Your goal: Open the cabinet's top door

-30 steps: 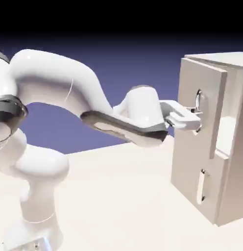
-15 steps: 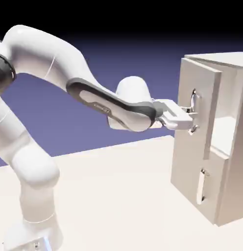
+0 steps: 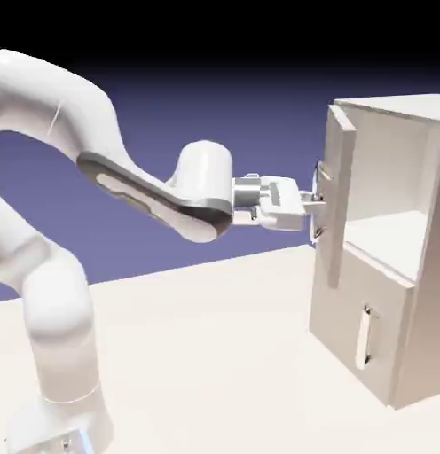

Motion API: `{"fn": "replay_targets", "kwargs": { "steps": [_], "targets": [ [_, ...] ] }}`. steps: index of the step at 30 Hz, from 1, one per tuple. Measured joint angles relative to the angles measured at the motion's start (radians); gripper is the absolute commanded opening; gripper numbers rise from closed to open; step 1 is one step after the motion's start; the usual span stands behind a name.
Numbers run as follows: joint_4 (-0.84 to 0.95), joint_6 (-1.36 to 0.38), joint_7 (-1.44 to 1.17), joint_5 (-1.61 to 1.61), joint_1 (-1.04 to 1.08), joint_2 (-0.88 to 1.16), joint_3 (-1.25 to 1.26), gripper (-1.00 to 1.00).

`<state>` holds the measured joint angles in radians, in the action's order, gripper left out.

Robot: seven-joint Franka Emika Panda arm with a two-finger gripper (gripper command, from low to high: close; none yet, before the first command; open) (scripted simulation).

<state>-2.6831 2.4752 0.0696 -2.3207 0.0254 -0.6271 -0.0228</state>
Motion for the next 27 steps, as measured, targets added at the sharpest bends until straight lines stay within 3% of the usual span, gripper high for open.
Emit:
{"fn": "replay_targets", "kwargs": {
  "steps": [15, 27],
  "targets": [
    [-0.079, -0.38, -0.276, 0.652, -0.045, -0.082, 0.32, -1.0],
    [0.125, -0.891, -0.31, 1.074, -0.057, 0.128, 0.644, -1.0]
  ]
}}
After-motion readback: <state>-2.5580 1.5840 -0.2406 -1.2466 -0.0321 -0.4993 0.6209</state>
